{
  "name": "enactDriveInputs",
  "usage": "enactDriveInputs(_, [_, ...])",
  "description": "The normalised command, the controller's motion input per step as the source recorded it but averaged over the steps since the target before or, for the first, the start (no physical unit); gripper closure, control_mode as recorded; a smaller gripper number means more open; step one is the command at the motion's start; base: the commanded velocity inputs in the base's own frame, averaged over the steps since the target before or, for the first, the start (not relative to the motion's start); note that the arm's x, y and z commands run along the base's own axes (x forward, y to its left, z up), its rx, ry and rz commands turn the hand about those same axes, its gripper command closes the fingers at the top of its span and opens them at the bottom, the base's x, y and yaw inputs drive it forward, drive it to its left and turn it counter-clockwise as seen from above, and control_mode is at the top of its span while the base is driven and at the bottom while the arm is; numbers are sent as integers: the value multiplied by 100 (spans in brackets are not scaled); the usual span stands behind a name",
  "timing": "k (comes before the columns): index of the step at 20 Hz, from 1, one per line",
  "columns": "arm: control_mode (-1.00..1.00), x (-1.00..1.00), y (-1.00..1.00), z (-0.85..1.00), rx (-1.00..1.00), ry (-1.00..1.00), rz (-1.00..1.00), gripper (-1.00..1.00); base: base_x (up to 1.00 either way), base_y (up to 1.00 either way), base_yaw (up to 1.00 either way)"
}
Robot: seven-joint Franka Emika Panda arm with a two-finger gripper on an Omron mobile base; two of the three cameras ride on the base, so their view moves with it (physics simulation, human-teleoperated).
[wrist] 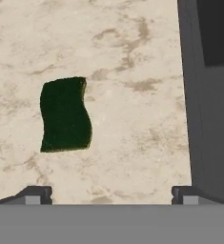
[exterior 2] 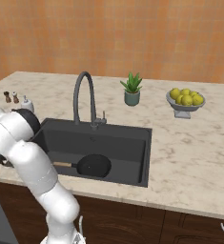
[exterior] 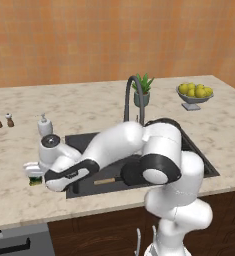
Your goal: Pick the pan and sponge and place them into the sink. Then turn on the water.
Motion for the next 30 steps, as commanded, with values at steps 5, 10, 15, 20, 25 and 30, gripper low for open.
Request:
enactDriveInputs(5, [-100, 6, 41, -11, -4, -10, 0, -100, 0, 0, 0])
enactDriveInputs(10, [-100, 15, 32, -6, -1, -7, 0, -100, 0, 0, 0])
enactDriveInputs(15, [-100, 26, 13, -30, -6, 0, 1, -100, 0, 0, 0])
enactDriveInputs(20, [-100, 23, 21, -17, -3, -4, 1, -100, 0, 0, 0])
enactDriveInputs(25, [-100, 18, 19, -32, -7, -2, 0, -100, 0, 0, 0])
enactDriveInputs(30, [-100, 11, 1, -54, -10, 0, 0, -100, 0, 0, 0])
